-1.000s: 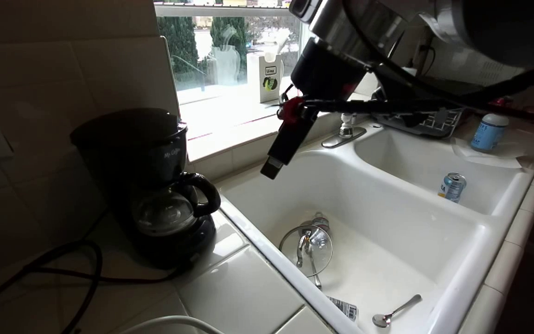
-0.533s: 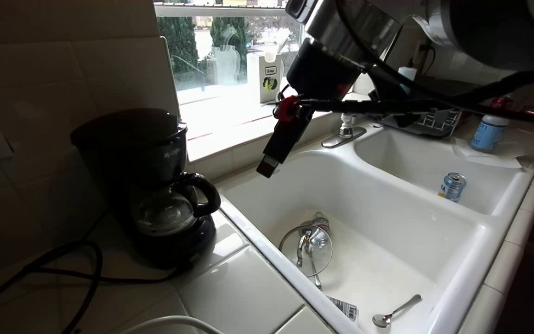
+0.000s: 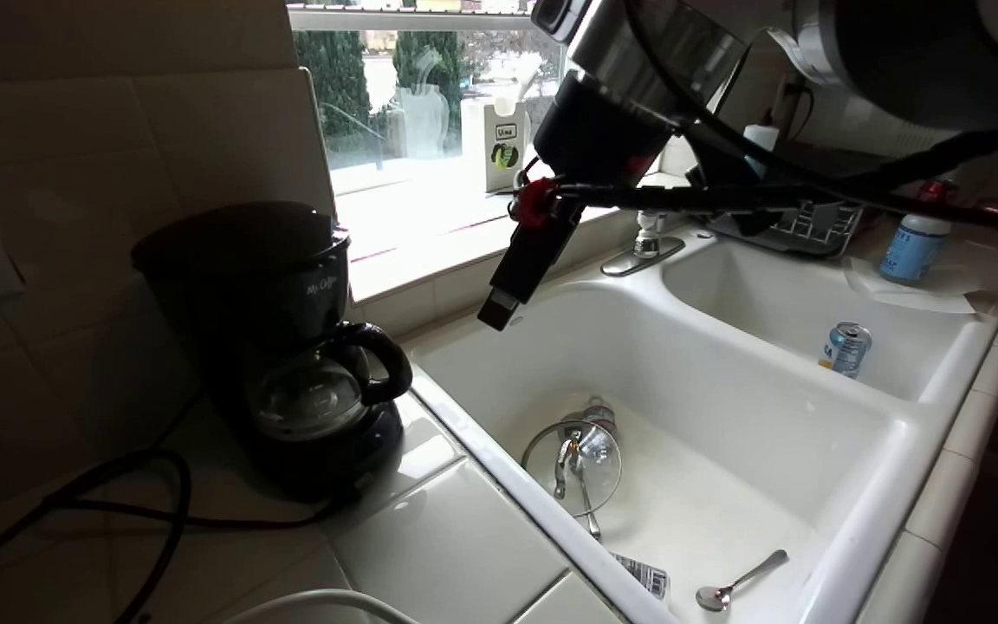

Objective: Put the coffee jar on the counter

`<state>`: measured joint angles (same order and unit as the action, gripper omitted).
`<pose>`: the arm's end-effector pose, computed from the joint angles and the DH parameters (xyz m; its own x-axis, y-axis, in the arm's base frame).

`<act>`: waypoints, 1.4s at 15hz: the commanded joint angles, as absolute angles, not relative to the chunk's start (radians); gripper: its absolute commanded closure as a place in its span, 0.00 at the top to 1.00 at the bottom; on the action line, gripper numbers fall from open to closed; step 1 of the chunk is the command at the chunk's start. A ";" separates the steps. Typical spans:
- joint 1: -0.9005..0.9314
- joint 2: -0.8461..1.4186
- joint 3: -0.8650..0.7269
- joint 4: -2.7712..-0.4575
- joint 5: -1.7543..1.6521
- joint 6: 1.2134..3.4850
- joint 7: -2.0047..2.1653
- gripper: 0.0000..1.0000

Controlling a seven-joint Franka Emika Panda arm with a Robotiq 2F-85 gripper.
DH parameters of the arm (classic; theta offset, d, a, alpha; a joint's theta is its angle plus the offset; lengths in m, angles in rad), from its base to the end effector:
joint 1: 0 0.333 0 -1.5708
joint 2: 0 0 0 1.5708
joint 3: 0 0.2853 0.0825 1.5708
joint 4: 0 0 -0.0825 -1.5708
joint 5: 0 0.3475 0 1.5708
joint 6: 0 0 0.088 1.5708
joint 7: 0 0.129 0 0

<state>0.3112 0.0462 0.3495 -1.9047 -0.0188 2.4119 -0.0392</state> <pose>0.4635 0.3564 0.4871 0.6773 0.5844 0.4470 0.6459 -0.7632 0.0192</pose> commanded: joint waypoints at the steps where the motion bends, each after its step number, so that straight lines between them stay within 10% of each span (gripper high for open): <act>1: 0.315 0.137 0.339 -1.814 -0.001 2.415 -0.098 1.00; 21: 0.431 0.530 0.291 -1.416 -0.078 2.395 -0.130 0.97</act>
<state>0.3991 0.4997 0.3217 -1.4614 -0.0319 2.4097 -0.1560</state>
